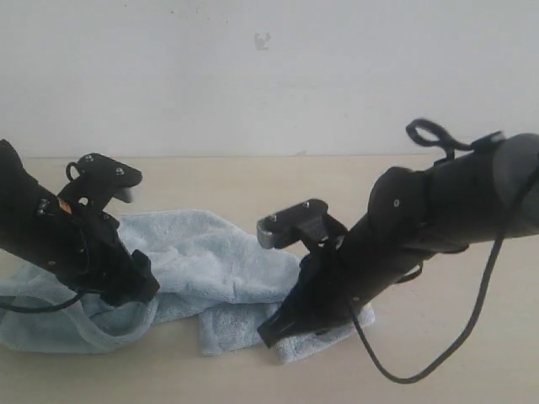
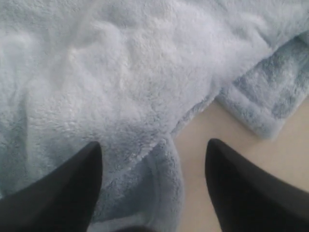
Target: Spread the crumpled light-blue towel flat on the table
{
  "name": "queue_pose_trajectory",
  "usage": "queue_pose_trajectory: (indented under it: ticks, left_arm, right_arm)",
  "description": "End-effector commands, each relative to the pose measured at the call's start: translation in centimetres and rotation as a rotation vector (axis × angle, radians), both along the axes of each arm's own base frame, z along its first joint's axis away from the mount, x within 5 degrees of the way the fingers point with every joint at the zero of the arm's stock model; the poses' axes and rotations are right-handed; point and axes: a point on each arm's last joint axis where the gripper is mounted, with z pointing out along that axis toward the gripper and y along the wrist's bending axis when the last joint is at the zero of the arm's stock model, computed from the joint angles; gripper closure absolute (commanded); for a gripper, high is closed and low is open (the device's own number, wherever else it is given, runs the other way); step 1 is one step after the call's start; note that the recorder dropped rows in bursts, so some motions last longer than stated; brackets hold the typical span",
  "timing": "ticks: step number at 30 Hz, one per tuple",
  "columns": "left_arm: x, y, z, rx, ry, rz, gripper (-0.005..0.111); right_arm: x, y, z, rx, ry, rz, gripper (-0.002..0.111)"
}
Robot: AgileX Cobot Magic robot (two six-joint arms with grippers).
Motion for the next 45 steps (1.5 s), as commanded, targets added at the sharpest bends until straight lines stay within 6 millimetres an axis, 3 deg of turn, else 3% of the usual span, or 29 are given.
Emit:
queue_pose_trajectory:
  ticks: [1,5,12,14,16,18,19,25,29,32,35,40,45]
  left_arm:
    - [-0.5,-0.5,-1.4,0.055,0.013,-0.11,0.047]
    - [-0.9,-0.8,-2.6,0.124,0.029,-0.194,0.047]
    - [-1.3,-0.3,-5.3,0.203,0.089,-0.231,0.048]
    - [-1.2,-0.2,-5.3,0.214,0.085,-0.22,0.057]
    - [-1.1,-0.1,-5.0,0.225,0.086,-0.213,0.075]
    - [-0.9,-0.1,-4.2,0.233,0.085,-0.214,0.098]
    - [-0.8,-0.1,-3.7,0.233,0.078,-0.216,0.102]
    - [0.0,0.2,2.7,0.242,-0.018,-0.126,0.103]
    - [-0.9,3.2,7.6,0.396,-0.187,0.107,0.103]
    - [-1.9,5.2,9.6,0.491,-0.264,0.236,0.103]
    - [-2.4,5.7,9.5,0.493,-0.254,0.26,0.103]
    - [-2.7,5.2,7.7,0.446,-0.261,0.18,0.103]
    - [-2.9,4.6,6.9,0.381,-0.293,0.134,0.103]
  right_arm:
    - [-0.2,-0.2,4.5,0.048,-0.101,0.031,0.108]
    - [-0.7,-0.4,5.7,0.056,-0.112,0.046,0.108]
    - [-0.6,-0.4,4.5,0.015,-0.084,0.07,0.108]
    - [-0.6,-0.4,4.3,0.013,-0.083,0.07,0.108]
    - [-0.5,-0.4,4.2,0.011,-0.08,0.069,0.108]
    - [-0.5,-0.4,4.1,0.011,-0.078,0.067,0.108]
    - [-0.5,-0.4,4.1,0.011,-0.078,0.067,0.108]
    - [-0.5,-0.4,4.1,0.01,-0.079,0.069,0.108]
    - [-0.5,-0.4,4.0,0.008,-0.075,0.069,0.108]
    - [-0.4,-0.2,3.2,-0.001,-0.054,0.069,0.108]
    - [-0.3,-0.1,1.9,-0.024,-0.012,0.073,0.108]
    - [-0.1,0.0,0.0,-0.056,0.029,0.083,0.108]
    - [0.0,0.1,0.7,-0.046,0.009,0.086,0.104]
